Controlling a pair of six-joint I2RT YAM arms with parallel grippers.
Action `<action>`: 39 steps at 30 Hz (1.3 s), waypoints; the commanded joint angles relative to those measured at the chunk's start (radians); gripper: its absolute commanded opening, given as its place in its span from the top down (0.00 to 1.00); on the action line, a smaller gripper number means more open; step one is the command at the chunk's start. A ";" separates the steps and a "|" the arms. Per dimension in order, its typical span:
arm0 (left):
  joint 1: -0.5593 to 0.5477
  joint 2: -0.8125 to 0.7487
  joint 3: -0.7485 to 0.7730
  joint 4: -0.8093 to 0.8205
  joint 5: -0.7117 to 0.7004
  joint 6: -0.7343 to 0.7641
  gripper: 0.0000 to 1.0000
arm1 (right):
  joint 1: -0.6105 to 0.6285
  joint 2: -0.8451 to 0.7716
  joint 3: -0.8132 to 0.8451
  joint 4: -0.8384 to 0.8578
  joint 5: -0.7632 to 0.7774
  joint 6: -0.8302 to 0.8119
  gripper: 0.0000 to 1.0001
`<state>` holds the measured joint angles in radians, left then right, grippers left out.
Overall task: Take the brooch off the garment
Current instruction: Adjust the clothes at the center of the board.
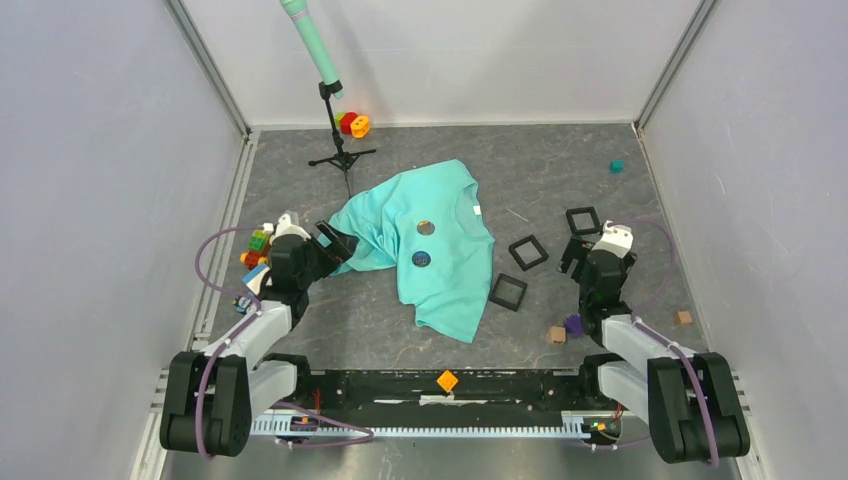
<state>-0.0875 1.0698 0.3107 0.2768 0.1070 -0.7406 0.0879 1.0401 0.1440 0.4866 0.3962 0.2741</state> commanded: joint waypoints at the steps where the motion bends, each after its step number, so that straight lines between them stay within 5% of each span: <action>1: -0.006 -0.029 0.025 0.100 0.086 0.049 0.00 | 0.001 0.029 0.087 -0.048 -0.001 0.012 0.02; 5: -0.029 -0.030 0.018 0.160 0.143 0.061 0.00 | 0.000 0.010 0.117 -0.065 -0.142 0.040 0.02; 14: -0.248 0.055 0.125 0.058 0.022 0.171 0.00 | 0.020 -0.007 0.306 -0.272 -0.338 0.116 0.02; 22: -0.408 0.229 0.226 0.085 0.111 0.285 0.03 | 0.245 0.244 0.486 -0.297 -0.529 -0.003 0.03; 27: -0.416 0.354 0.293 0.013 0.093 0.286 0.14 | 0.393 0.372 0.544 -0.287 -0.441 -0.011 0.09; 39: -0.429 0.385 0.342 -0.157 -0.060 0.282 0.29 | 0.463 0.486 0.552 -0.278 -0.266 -0.048 0.30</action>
<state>-0.5106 1.4490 0.6033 0.1829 0.1326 -0.4877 0.5457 1.5234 0.6956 0.1772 0.0406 0.2535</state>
